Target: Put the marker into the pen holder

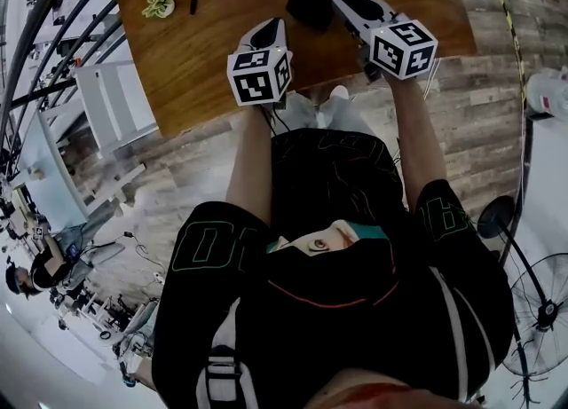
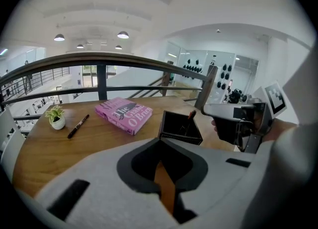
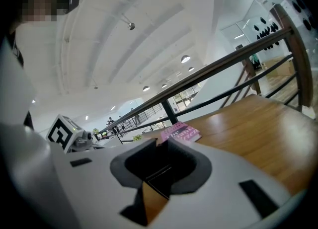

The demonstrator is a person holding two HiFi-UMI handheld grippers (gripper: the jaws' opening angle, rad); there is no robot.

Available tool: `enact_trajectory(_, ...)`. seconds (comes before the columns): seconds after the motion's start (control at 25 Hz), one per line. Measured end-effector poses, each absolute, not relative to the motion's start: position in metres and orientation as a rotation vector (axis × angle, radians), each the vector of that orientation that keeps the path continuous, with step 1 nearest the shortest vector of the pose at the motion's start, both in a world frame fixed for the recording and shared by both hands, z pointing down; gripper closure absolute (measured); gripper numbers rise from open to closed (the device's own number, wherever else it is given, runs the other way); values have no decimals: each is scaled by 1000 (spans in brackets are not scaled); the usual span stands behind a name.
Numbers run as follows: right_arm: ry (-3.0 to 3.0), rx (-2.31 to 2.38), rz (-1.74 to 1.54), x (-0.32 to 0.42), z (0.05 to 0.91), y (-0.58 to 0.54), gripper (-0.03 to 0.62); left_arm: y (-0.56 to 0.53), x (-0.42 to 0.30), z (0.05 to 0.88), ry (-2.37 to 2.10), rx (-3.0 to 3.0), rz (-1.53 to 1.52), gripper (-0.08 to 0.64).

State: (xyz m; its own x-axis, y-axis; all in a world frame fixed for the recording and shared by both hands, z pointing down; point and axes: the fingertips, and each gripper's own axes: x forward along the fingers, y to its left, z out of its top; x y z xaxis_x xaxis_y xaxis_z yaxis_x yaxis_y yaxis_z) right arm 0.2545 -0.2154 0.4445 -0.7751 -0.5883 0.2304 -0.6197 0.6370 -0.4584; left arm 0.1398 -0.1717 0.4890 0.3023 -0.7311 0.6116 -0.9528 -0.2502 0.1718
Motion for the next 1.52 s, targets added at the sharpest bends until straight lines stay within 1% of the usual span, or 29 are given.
enact_trajectory(0.16,-2763,1055,798,261,444,-212,514,-169,139,494,-1483,2050,554,554)
enact_trajectory(0.4,-2722,1146,801,296,447,-212,529,-170,156,501,-1451,2062,540,554)
enact_trajectory(0.6,-2714,1158,813,302,449,-212,584,-166,158,507,-1447,2045,541,554)
enact_trajectory(0.88,-2750,1084,768,274,435,-214,588,-160,140,507,-1486,2006,510,554)
enact_trajectory(1.52,-2801,978,644,194,399,-237,588,-177,69,491,-1587,1965,404,554)
